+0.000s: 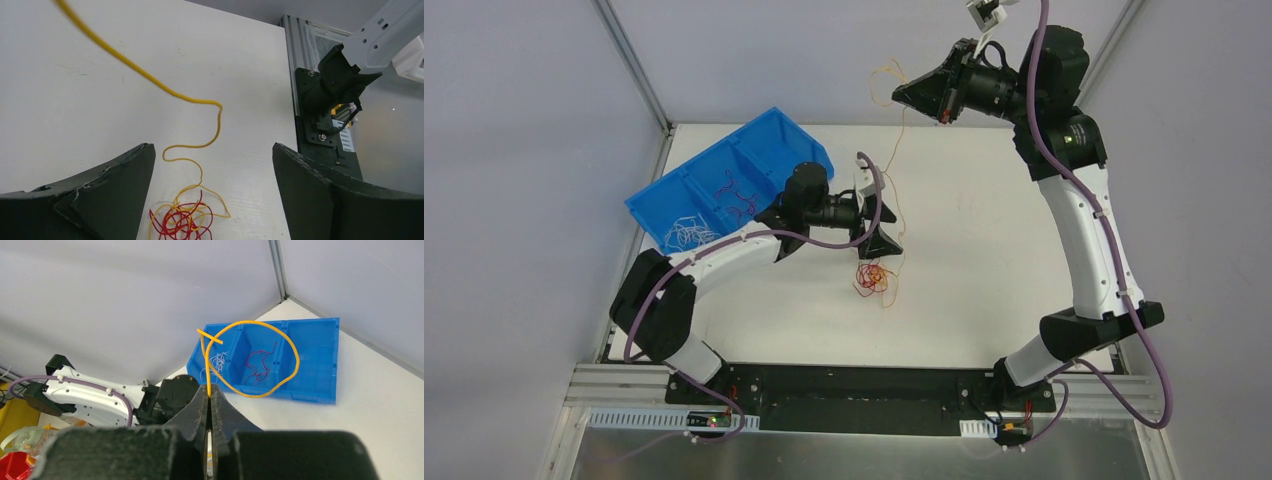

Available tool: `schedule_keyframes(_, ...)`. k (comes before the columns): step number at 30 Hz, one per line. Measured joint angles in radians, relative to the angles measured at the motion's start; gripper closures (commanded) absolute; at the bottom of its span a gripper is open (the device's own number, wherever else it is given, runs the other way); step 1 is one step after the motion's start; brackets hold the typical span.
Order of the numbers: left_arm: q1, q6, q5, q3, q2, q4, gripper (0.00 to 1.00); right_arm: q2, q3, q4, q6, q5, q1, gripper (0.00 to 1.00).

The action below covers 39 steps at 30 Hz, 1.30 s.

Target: Untangle the cables

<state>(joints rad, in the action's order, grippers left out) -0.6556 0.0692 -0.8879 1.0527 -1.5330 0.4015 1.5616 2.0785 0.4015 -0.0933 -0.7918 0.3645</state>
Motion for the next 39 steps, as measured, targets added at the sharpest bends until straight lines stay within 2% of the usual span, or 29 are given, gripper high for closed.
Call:
schedule_keyframes(2, -0.016, 0.009, 0.029, -0.019, -0.024, 0.064, 0.33, -0.001, 0.000, -0.001, 0.000, 0.016, 0.000, 1.00)
schedule_keyframes(7, -0.033, 0.025, 0.080, -0.040, -0.084, 0.160, 0.46, -0.015, -0.013, -0.001, 0.000, 0.057, 0.000, 1.00)
schedule_keyframes(8, -0.034, 0.029, 0.088, -0.040, -0.093, 0.171, 0.56, -0.021, -0.019, 0.000, 0.000, 0.063, -0.002, 1.00)
schedule_keyframes(9, -0.037, 0.033, 0.094, -0.040, -0.099, 0.182, 0.84, -0.027, -0.023, -0.001, 0.000, 0.070, -0.003, 1.00)
schedule_keyframes(10, -0.039, 0.036, 0.103, -0.038, -0.104, 0.189, 1.00, -0.032, -0.026, -0.001, 0.000, 0.074, -0.006, 1.00)
schedule_keyframes(14, -0.056, 0.047, 0.135, -0.010, -0.123, 0.204, 1.00, -0.042, -0.031, -0.001, -0.003, 0.088, -0.026, 1.00)
schedule_keyframes(17, -0.075, 0.092, 0.141, 0.084, -0.124, 0.133, 1.00, -0.055, -0.057, -0.002, -0.003, 0.104, -0.063, 1.00)
schedule_keyframes(19, -0.108, 0.121, 0.156, 0.273, -0.124, 0.016, 1.00, -0.083, -0.117, -0.002, -0.003, 0.111, -0.106, 1.00)
schedule_keyframes(22, -0.159, 0.135, 0.171, 0.541, -0.105, -0.031, 1.00, -0.124, -0.232, -0.001, 0.000, 0.117, -0.163, 1.00)
schedule_keyframes(24, -0.175, 0.134, 0.172, 0.659, -0.058, -0.067, 1.00, -0.141, -0.304, 0.003, 0.001, 0.118, -0.182, 1.00)
schedule_keyframes(26, -0.150, 0.139, 0.172, 0.686, 0.008, -0.087, 1.00, -0.153, -0.369, 0.008, 0.000, 0.111, -0.183, 1.00)
schedule_keyframes(29, -0.030, 0.200, 0.151, 0.712, 0.049, -0.141, 1.00, -0.171, -0.452, 0.015, -0.002, 0.087, -0.180, 1.00)
schedule_keyframes(31, 0.024, 0.246, 0.145, 0.676, 0.049, -0.156, 1.00, -0.182, -0.486, 0.016, -0.003, 0.070, -0.176, 1.00)
schedule_keyframes(33, 0.024, 0.259, 0.141, 0.543, 0.061, -0.179, 1.00, -0.195, -0.516, 0.014, -0.004, 0.063, -0.171, 1.00)
schedule_keyframes(37, -0.075, 0.202, 0.138, 0.182, 0.022, -0.351, 1.00, -0.230, -0.586, 0.014, 0.002, 0.053, -0.155, 1.00)
schedule_keyframes(39, -0.100, 0.175, 0.132, 0.126, -0.031, -0.487, 1.00, -0.239, -0.604, 0.023, 0.014, 0.051, -0.150, 1.00)
